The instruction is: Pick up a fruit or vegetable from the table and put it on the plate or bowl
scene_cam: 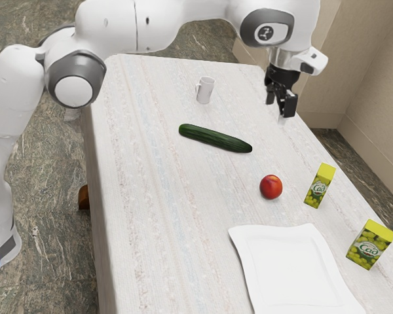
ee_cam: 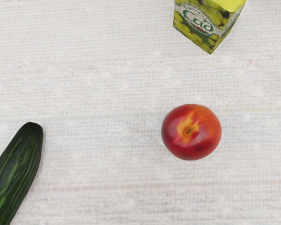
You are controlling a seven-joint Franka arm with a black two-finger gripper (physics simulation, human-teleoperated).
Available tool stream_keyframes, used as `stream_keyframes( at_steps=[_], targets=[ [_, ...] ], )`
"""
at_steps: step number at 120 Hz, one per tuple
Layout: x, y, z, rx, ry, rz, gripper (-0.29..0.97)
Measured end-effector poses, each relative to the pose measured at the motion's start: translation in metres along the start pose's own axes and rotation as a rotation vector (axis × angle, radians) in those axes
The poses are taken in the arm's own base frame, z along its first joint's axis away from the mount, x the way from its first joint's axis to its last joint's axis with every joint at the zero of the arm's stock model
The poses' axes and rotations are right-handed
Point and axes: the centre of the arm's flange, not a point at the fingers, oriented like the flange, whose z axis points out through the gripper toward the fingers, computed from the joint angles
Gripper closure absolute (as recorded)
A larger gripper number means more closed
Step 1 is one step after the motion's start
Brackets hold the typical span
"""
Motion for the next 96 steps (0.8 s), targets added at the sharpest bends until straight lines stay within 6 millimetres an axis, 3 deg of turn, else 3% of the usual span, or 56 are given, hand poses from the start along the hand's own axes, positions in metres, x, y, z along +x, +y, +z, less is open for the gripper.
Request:
stream_keyframes(
  at_steps=[9,10,12,21,30,56,96],
  targets=[
    [0.022,0.007,0.032,-0.019,-0.004,0.0,0.0],
    [0.026,0.004,0.046,-0.026,-0.015,-0.006,0.0],
    [0.029,0.002,0.056,-0.029,-0.024,-0.013,0.0],
    [0.035,-0.008,0.092,-0.041,-0.061,-0.033,0.0],
    [0.035,-0.004,0.117,-0.055,-0.089,-0.035,0.0],
    [0.034,0.018,0.136,-0.077,-0.099,-0.014,0.0],
    [0.031,0.023,0.166,-0.079,-0.14,-0.013,0.0]
  ],
)
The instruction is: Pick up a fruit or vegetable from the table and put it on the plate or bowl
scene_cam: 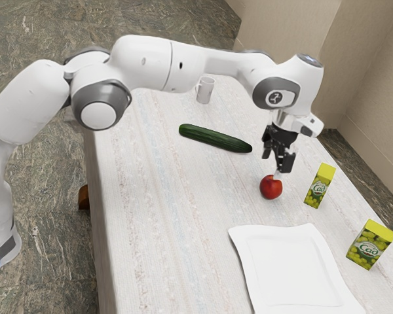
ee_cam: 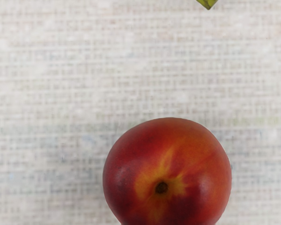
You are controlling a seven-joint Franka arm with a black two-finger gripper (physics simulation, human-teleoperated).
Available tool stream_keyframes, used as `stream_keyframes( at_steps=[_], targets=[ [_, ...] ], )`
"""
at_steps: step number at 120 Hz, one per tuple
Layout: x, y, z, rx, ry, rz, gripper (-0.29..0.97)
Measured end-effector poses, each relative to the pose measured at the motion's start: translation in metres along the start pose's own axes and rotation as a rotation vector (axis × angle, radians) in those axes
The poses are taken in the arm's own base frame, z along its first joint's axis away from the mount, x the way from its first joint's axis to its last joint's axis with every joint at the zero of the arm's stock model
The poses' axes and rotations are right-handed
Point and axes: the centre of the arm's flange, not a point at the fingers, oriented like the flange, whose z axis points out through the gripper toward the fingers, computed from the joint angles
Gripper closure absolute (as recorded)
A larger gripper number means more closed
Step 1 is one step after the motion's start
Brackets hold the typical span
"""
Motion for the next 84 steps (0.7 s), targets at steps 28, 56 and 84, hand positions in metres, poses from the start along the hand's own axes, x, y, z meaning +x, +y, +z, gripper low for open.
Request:
stream_keyframes(
  at_steps=[28,56,84],
  targets=[
    [0.003,-0.002,0.02,0.003,-0.025,-0.004,0.0],
    [0.005,0.0,0.029,0.002,-0.032,-0.003,0.0],
    [0.006,0.002,0.041,-0.016,-0.03,-0.005,0.0]
  ],
)
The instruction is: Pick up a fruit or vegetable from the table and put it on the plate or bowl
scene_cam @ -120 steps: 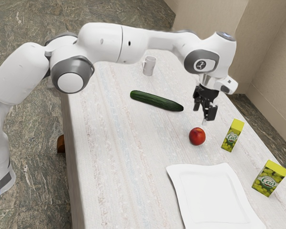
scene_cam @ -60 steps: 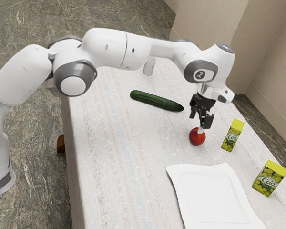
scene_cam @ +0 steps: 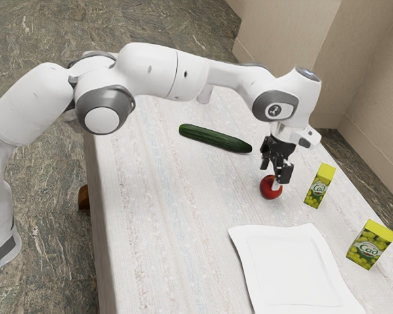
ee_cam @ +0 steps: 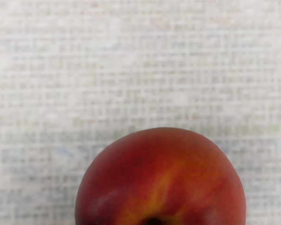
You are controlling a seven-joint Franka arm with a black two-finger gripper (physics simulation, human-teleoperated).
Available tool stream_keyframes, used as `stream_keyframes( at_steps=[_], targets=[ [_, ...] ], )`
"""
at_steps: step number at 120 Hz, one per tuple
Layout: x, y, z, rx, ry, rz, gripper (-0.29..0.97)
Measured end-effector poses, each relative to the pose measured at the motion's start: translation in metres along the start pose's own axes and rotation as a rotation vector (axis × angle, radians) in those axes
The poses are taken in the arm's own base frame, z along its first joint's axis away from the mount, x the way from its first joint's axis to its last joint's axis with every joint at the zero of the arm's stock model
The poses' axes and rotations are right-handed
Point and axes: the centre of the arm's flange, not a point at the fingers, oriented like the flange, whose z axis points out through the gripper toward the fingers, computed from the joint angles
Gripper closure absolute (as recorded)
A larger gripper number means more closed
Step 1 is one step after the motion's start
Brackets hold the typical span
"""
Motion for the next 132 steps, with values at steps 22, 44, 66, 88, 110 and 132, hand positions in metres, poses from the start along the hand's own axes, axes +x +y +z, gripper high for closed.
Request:
stream_keyframes(
  at_steps=[22,44,66,88,110,132],
  targets=[
    [0.001,0.0,0.003,-0.006,0.007,-0.001,0.0],
    [0.004,0.0,0.013,-0.008,0.005,-0.001,0.0],
    [0.008,0.0,0.023,-0.018,0.011,-0.004,0.0],
    [0.01,0.001,0.036,-0.027,0.007,-0.007,0.04],
    [0.011,0.001,0.036,-0.031,0.014,-0.009,0.26],
    [0.009,0.006,0.021,-0.031,0.033,-0.001,0.3]
  ],
)
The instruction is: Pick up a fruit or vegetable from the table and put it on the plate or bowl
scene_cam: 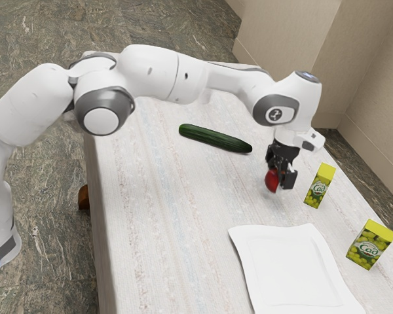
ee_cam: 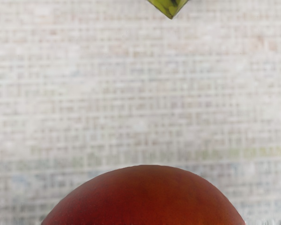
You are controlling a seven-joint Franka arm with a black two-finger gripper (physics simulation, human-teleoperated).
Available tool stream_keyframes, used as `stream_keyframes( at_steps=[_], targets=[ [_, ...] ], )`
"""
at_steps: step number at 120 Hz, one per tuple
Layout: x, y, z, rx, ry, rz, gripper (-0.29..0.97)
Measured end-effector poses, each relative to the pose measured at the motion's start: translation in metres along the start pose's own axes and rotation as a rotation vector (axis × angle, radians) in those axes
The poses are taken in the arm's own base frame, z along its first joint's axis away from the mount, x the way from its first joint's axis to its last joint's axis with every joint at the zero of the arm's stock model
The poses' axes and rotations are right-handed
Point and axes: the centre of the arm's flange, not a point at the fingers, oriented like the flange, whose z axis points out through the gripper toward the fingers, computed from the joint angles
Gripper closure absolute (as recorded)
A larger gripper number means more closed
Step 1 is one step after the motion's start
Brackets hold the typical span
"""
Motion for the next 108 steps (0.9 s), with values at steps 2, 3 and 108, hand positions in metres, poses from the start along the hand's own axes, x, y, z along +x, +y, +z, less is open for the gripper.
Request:
stream_keyframes(
  at_steps=[2,3,108],
  targets=[
    [-0.001,0.002,-0.004,-0.002,0.004,0.003,0.31],
    [-0.001,0.004,-0.007,-0.003,0.007,0.005,0.31],
    [-0.073,0.216,-0.104,-0.036,0.065,0.316,0.2]
  ],
)
